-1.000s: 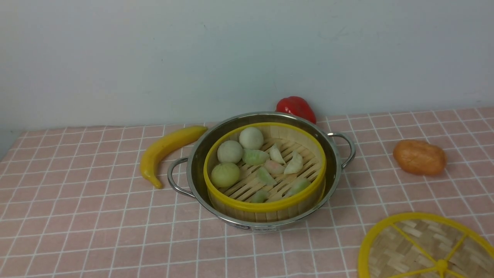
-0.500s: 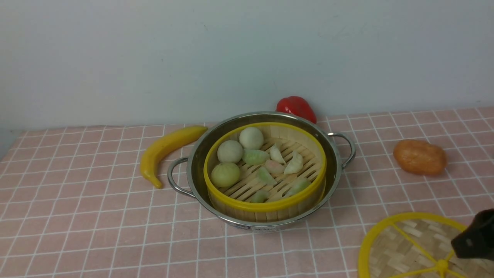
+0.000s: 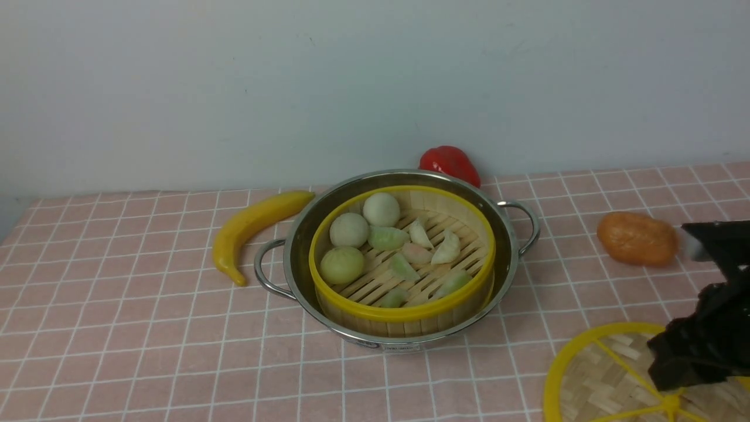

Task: Place the steamer in the pot on the pink tablecloth, and put the lid on the steamer.
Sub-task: 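Move the gripper down to the bamboo steamer lid and grasp its center knob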

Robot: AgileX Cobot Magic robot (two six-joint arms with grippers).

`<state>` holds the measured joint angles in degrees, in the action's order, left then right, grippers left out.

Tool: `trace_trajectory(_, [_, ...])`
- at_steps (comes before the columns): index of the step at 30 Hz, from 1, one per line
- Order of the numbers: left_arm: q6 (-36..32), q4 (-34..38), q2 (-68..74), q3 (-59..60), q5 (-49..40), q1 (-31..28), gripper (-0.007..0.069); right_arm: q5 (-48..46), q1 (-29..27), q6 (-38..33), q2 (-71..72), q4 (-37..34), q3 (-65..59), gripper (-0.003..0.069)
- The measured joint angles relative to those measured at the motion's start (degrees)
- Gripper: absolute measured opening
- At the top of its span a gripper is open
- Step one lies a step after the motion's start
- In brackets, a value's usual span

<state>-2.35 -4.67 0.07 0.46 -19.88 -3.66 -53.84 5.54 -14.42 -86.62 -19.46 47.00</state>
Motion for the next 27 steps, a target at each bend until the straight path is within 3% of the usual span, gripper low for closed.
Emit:
trace_trajectory(5, [0.0, 0.0, 0.0, 0.0, 0.0, 0.0, 0.0227, 0.6, 6.5, 9.1, -0.5, 10.8, 0.1, 0.0243])
trace_trajectory(10, [0.0, 0.0, 0.0, 0.0, 0.0, 0.0, 0.0239, 0.7, 9.2, 14.1, -1.0, 16.9, 0.1, 0.0243])
trace_trajectory(17, [0.0, 0.0, 0.0, 0.0, 0.0, 0.0, 0.0243, 1.5, 9.2, 14.9, -5.2, 17.9, 0.4, 0.0237])
trace_trajectory(21, [0.0, 0.0, 0.0, 0.0, 0.0, 0.0, 0.0243, 1.6, 9.2, 15.5, -5.1, 17.6, 0.6, 0.0143])
trace_trajectory(27, [0.0, 0.0, 0.0, 0.0, 0.0, 0.0, 0.0243, -2.1, 9.2, 17.8, -1.8, 19.5, 0.6, 0.0146])
